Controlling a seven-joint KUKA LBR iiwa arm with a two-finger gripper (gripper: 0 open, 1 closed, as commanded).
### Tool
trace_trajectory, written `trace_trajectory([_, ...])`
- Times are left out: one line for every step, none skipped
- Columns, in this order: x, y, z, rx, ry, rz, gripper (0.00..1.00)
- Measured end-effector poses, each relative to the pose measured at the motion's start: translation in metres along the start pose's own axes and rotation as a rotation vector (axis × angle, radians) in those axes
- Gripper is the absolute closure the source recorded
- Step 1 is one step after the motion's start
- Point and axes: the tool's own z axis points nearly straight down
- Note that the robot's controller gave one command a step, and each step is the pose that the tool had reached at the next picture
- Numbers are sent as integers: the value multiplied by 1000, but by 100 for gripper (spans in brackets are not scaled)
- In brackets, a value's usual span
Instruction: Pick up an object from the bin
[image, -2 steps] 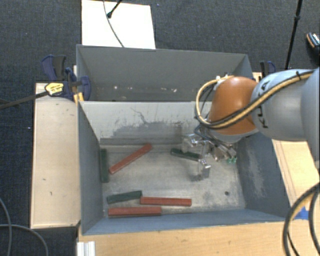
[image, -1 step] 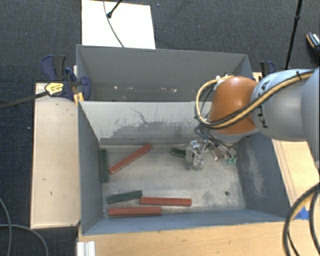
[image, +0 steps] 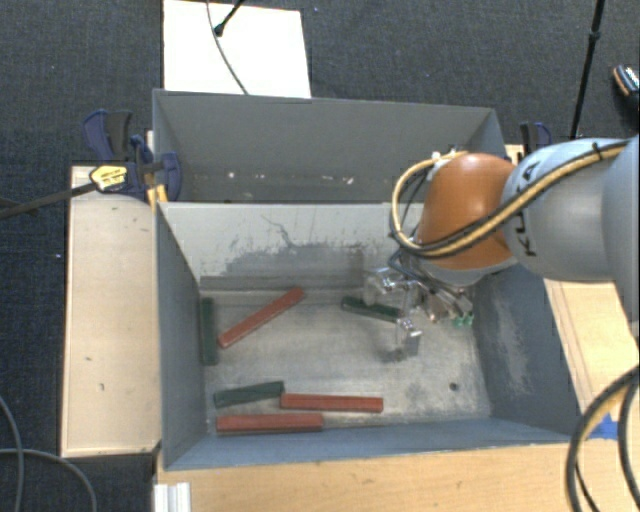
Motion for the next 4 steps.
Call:
trace_trajectory([0, 0, 0, 0, -1, -1, 100])
trace_trajectory([0, 0, 0, 0, 0, -2, 0])
trace_trajectory([0, 0, 0, 0, -1, -3, 100])
trace_trajectory([0, 0, 0, 0, 0, -3, 0])
